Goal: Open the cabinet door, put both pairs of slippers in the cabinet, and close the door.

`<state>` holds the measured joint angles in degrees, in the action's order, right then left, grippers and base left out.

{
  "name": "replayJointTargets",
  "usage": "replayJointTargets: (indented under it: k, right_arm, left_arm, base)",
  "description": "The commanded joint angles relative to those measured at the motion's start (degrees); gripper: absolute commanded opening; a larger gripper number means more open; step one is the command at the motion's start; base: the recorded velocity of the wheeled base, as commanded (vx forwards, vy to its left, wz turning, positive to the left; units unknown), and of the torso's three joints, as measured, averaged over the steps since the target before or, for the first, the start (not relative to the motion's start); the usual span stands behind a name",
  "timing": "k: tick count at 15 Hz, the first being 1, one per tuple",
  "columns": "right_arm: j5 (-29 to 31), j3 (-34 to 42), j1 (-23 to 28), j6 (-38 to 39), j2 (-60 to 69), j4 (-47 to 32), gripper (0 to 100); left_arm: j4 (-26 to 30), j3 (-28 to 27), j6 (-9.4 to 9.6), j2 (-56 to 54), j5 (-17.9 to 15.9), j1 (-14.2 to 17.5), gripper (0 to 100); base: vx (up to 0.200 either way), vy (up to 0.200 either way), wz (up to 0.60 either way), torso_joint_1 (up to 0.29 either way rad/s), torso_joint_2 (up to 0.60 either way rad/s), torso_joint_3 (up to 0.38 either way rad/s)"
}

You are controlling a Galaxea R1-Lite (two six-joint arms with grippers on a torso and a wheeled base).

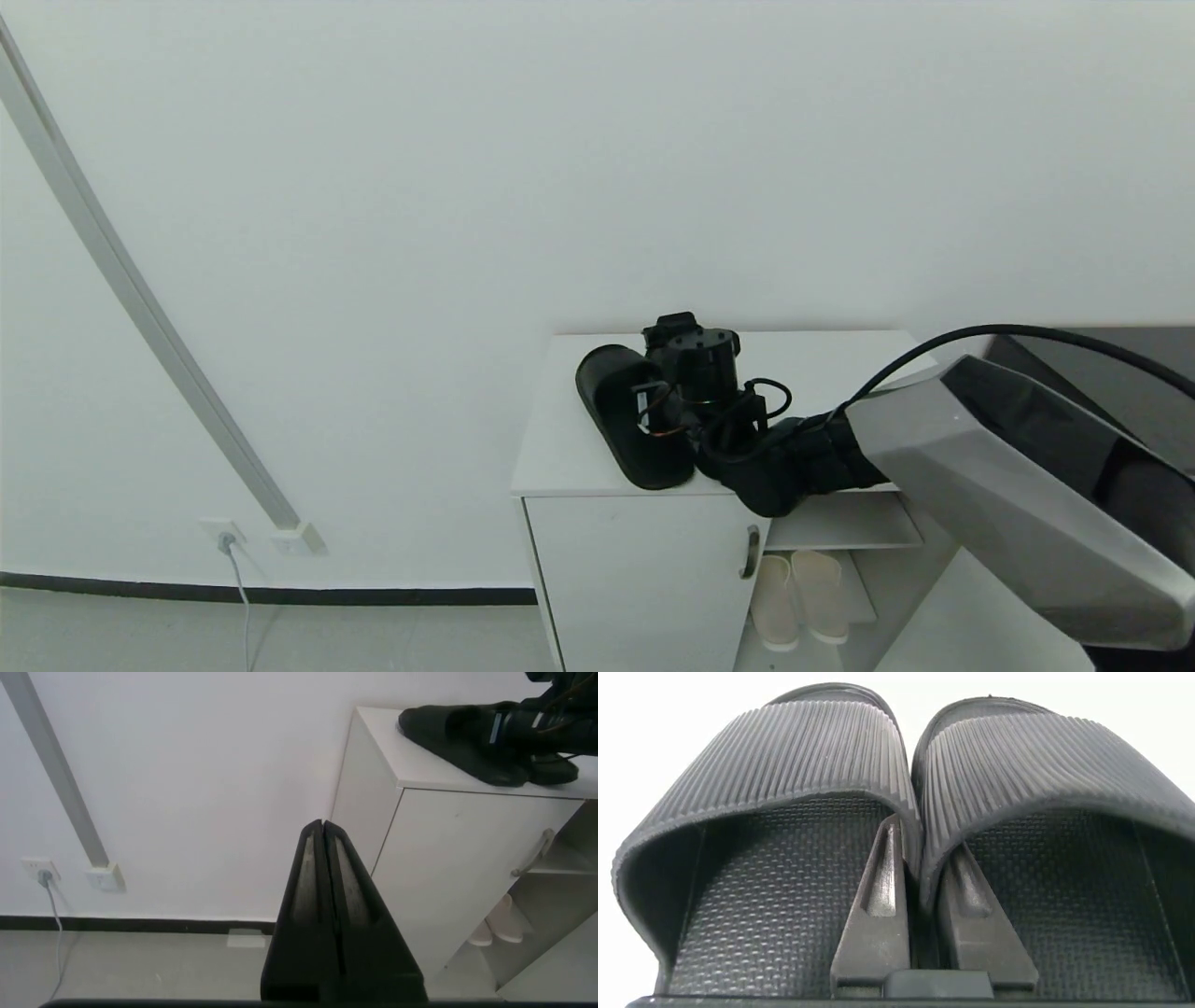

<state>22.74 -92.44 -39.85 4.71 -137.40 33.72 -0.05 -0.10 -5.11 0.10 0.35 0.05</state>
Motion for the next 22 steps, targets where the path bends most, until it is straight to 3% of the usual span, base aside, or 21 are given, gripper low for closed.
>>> replayJointTargets:
  k: [1, 7, 12, 22]
  right_arm:
    - [-0.32, 8.51, -0.05, -0.05, 8.03, 2.14, 0]
    - [-8.32, 37.25, 0.12, -0.14, 26.92, 11.63, 0]
    - [-19.75, 52.28, 0.21, -0.49, 38.7, 12.77, 0]
    - [-20.54, 54.65, -1.19, -1.45, 39.14, 13.04, 0]
  left_arm:
    - [-0.04, 0.01, -0.08, -0.01, 0.09, 0.04, 0]
    - [-0.04, 0.01, 0.01, -0.01, 0.0, 0.04, 0]
    - [-0.04, 0.01, -0.08, -0.01, 0.0, 0.04, 0]
    - [-0.04, 0.01, -0.08, -0.01, 0.0, 0.04, 0]
  base:
    - [0.0, 0.0, 0.0, 0.0, 0.0, 0.0]
    - [0.0, 0.0, 0.0, 0.0, 0.0, 0.0]
    - [0.0, 0.0, 0.0, 0.0, 0.0, 0.0]
    - [0.0, 0.0, 0.0, 0.0, 0.0, 0.0]
